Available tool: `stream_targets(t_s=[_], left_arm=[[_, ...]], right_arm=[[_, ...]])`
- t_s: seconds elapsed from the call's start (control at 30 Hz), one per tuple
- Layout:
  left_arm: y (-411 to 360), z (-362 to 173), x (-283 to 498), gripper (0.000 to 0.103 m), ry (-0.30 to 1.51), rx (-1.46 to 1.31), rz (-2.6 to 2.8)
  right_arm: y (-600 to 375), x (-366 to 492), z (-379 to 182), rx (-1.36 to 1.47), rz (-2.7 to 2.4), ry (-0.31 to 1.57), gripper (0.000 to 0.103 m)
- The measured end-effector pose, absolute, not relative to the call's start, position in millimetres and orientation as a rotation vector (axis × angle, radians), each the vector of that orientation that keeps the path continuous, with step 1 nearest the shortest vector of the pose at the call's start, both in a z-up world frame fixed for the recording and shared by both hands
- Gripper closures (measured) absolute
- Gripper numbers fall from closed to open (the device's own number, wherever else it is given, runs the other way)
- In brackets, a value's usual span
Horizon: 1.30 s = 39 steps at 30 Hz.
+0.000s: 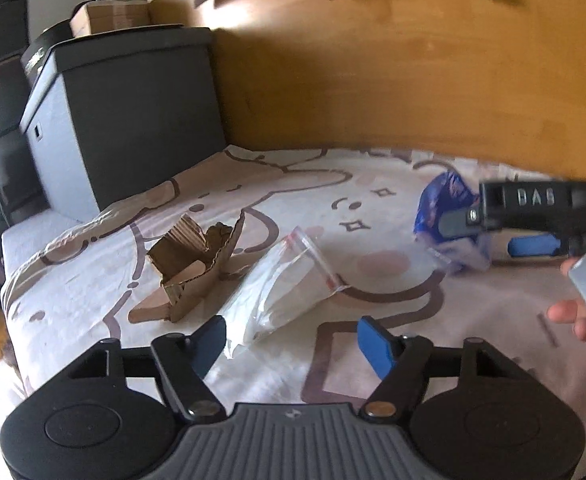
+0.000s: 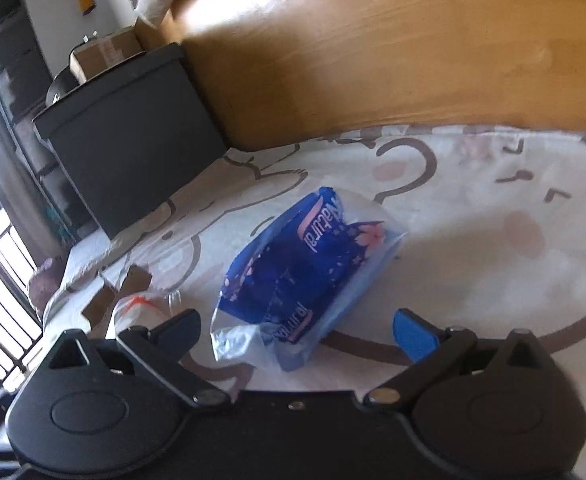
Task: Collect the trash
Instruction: 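Grasp the blue packet with the right tool while the left tool grasps the clear plastic bag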
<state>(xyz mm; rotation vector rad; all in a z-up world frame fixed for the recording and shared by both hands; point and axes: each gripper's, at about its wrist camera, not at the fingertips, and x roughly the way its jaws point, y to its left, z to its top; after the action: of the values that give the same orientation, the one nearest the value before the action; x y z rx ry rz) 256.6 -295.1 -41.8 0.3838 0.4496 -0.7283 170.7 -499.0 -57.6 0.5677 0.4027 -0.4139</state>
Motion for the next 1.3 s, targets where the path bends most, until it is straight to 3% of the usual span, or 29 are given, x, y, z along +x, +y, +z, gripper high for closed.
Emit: stream_targets(t_s=[0.13,0.23,0.27,0.3,0.33,0.4,0.47,0.7,1.1,1.23,1.3], left_arm=[[-302,-49,270,0.036,0.431,0.440,-0.718],[-308,-56,280,0.045,0.440,0.450,-0.715],[-311,-58,282,0.050,0.444,0.456,-0.714],[-313,-60,283,0.052,0.446,0.465,-0.706],[-315,-61,283,0.054,0.440,0.473,-0.697],[-317,-62,282,0.059,0.439,0.476,-0.686],[-319,-60,279,0.065,0.446,0.496,-0.677],[-304,-47,245,0.075,0.486,0.473,-0.750],[-275,-27,176,0.077,0.597,0.371,-0.862],[-274,-25,166,0.069,0.620,0.372,-0.927],[-274,-24,164,0.050,0.612,0.371,-0.940]], right_arm=[[-507,180,-66,0.638,-0.420,0.370,0.000],[-510,182,-68,0.657,-0.400,0.354,0.002],[-511,181,-68,0.655,-0.403,0.352,0.016],[-511,180,-69,0.650,-0.398,0.353,0.038],[-512,180,-71,0.654,-0.386,0.366,0.049],[-515,177,-73,0.669,-0.384,0.385,0.081],[-518,172,-75,0.687,-0.381,0.404,0.093],[-518,137,-74,0.702,-0.351,0.397,0.100],[-499,91,-58,0.658,-0.283,0.434,0.102],[-493,76,-49,0.638,-0.252,0.452,0.102],[-493,68,-46,0.627,-0.252,0.467,0.102]])
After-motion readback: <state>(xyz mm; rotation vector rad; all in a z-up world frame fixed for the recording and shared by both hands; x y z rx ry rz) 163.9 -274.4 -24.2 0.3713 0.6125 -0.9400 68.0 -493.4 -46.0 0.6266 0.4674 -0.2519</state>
